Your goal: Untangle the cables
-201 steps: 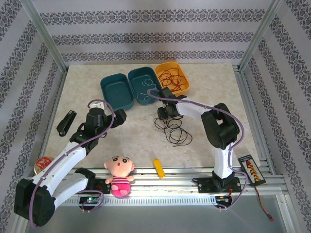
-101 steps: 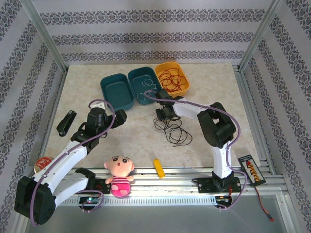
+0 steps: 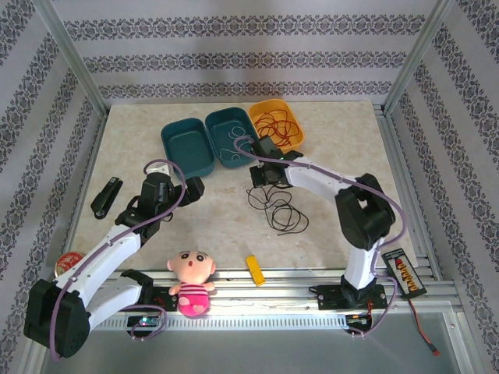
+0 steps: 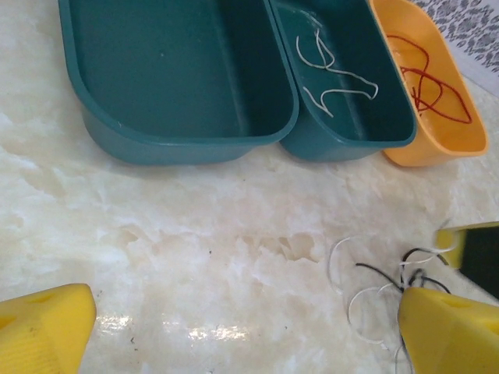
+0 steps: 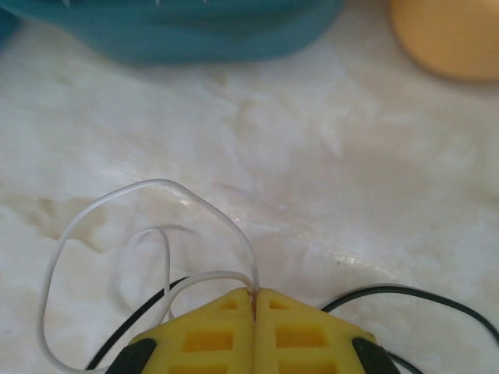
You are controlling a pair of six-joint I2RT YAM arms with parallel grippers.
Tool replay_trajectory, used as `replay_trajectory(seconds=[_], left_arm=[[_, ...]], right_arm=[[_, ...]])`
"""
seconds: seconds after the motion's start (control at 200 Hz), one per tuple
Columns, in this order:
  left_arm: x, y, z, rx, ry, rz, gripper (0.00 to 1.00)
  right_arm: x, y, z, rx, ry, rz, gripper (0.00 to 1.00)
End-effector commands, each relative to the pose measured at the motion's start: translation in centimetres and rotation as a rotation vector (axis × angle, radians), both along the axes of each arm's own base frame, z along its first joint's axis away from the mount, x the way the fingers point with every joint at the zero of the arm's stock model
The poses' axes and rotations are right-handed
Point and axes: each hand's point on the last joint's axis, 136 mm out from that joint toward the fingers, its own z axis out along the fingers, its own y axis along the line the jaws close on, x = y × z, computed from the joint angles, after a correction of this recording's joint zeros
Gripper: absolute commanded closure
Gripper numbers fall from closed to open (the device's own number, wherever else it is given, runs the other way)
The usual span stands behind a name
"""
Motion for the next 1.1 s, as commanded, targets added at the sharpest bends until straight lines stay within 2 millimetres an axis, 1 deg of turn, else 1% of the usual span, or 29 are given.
replay_trajectory(seconds=[0.0,0.195,0.32,0.615,0.72,0.794,0.874,1.014,1.094], left_arm=[[0.4,-1.1,0.6,-0.013,-0.012,-0.046,0.01],[0.6,-2.0,0.9,-0.026,-0.021,-0.096,0.01],[0.6,-2.6,0.6,-0.024,0.0,-0.133,0.01],[0.9,-4.0,0.2,-0.064,0.016,-0.195,0.01],[1.0,-4.3,0.2,-0.073,0.014,-0.203,0.01],[1.1,-4.4,0.2,-0.079,0.015,-0.204,0.01],[1.0,-4.4,0.1,-0.083,0.017,-0.203,0.01],[0.9,-4.2,0.0,-0.08,0.017,-0.192,0.01],[0.8,-3.9,0.0,-0.076,0.015,-0.183,0.01]], right_arm=[[-0.7,0.0,3.4,0.005,-0.077,0.009,1.0],[-1.7,0.7,8.7,0.061,-0.189,0.034,1.0],[-2.6,1.3,12.0,0.109,-0.258,0.06,1.0],[-4.9,1.2,19.7,0.226,-0.427,0.1,1.0],[-5.6,1.3,22.0,0.283,-0.475,0.118,1.0],[-5.7,1.2,23.1,0.303,-0.502,0.121,1.0],[-5.5,1.4,23.8,0.317,-0.516,0.123,1.0],[-4.5,2.2,23.6,0.32,-0.509,0.12,1.0],[-3.3,2.7,23.3,0.315,-0.496,0.11,1.0]])
